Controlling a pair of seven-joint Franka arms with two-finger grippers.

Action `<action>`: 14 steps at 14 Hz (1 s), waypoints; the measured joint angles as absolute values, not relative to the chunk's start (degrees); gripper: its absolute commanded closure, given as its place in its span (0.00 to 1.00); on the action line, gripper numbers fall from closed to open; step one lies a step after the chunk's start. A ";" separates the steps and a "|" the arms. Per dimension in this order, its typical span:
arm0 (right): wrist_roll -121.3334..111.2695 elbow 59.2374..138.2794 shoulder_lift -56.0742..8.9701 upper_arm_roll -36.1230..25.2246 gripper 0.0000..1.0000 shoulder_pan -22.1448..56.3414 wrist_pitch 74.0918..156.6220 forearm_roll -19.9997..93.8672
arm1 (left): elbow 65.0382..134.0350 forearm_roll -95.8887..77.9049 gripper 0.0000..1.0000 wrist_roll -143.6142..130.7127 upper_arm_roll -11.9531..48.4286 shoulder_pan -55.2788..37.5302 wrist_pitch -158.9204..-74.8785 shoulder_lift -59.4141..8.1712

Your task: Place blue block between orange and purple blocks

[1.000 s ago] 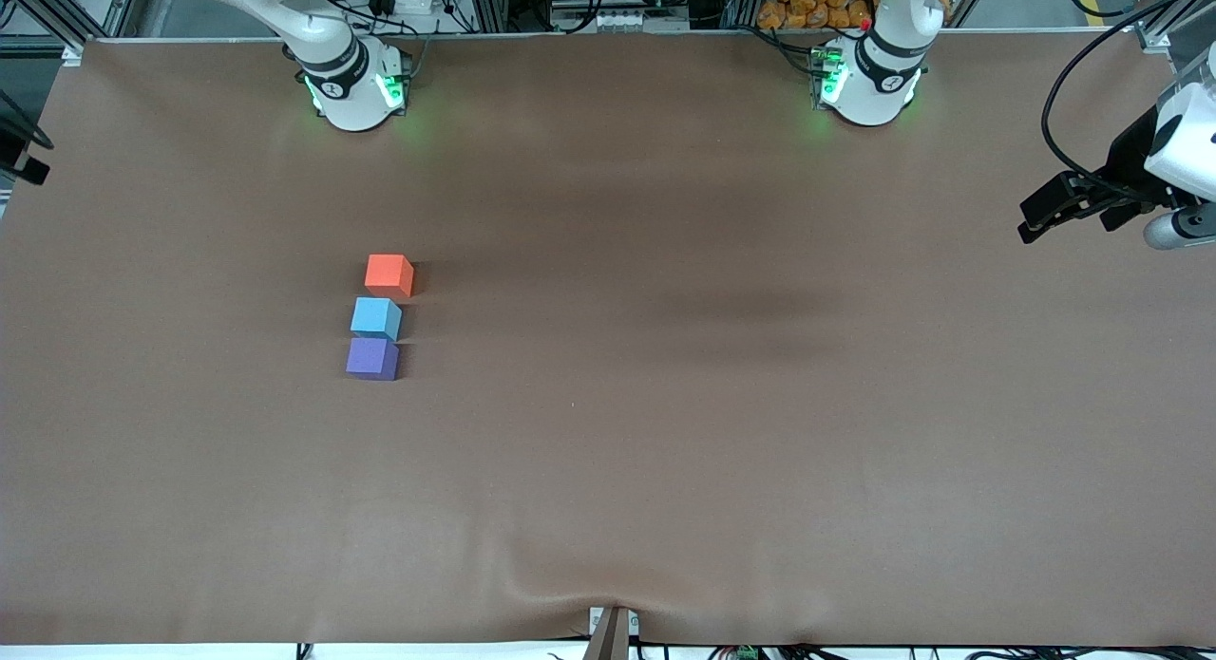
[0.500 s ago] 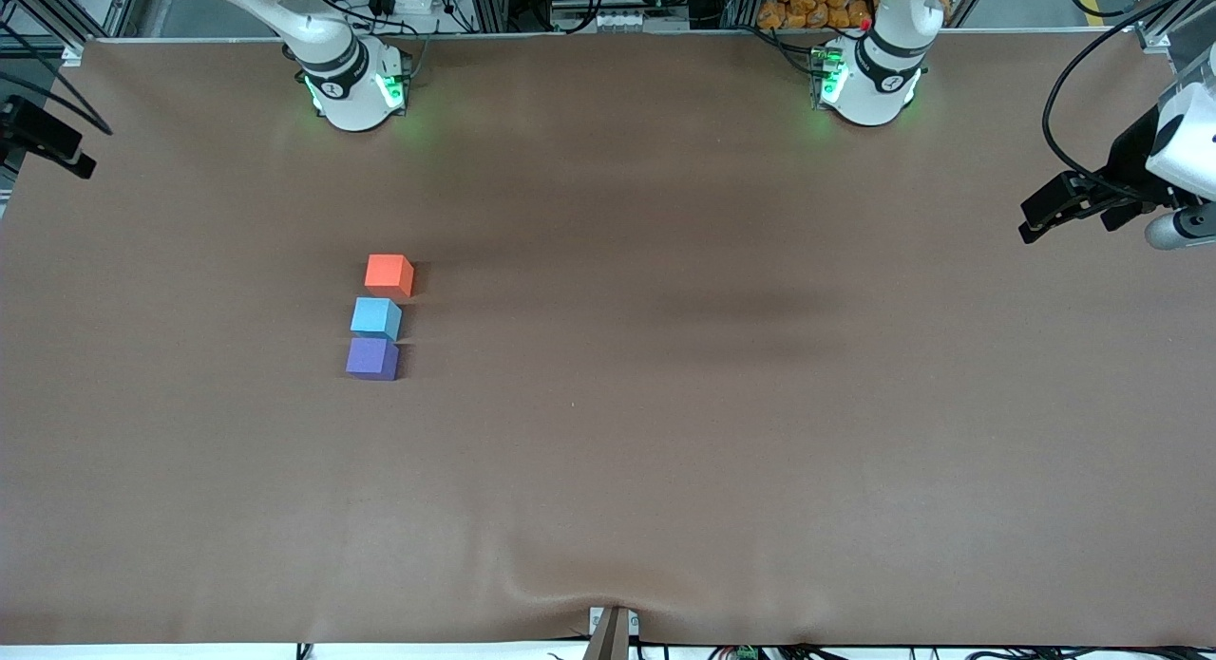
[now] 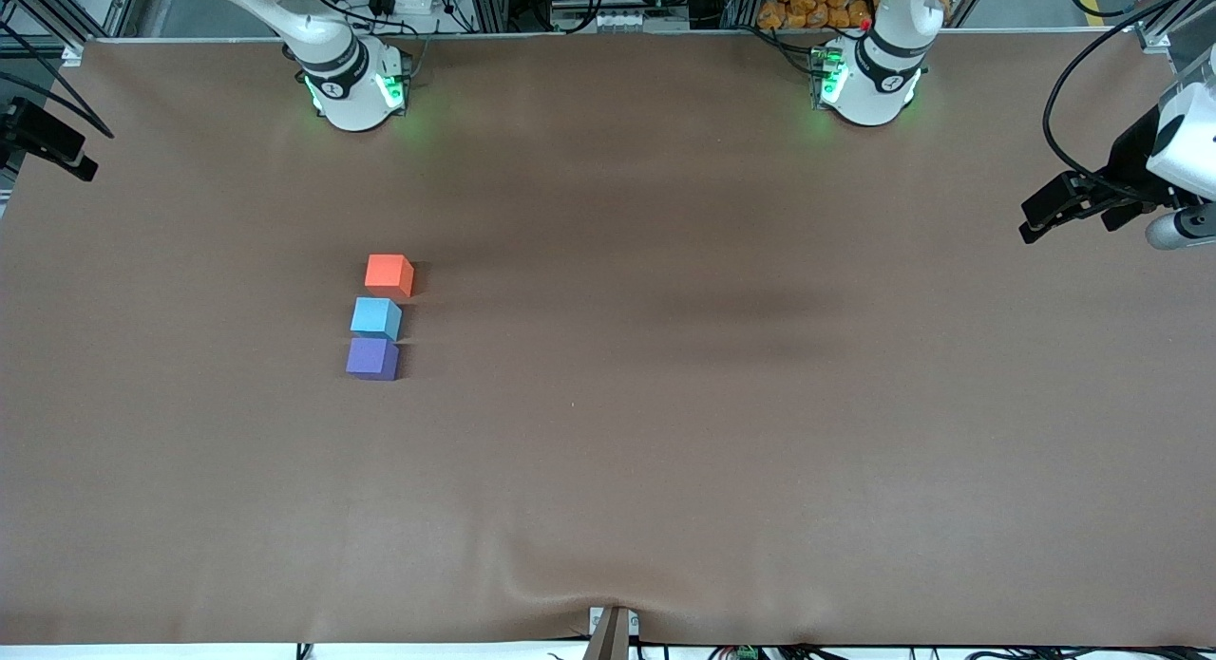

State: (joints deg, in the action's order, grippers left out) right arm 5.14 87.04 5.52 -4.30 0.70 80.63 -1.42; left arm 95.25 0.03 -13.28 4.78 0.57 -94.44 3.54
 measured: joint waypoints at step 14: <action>5.14 86.77 5.36 -4.23 0.00 0.70 81.77 -1.40 | 91.84 0.03 0.00 -13.28 4.70 0.58 -88.27 5.22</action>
State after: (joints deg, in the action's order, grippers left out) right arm 5.14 86.77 5.36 -4.23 0.70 81.77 -1.40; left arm 91.84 0.03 -13.28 4.70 0.58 -88.27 5.22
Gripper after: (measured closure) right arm 0.000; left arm 0.000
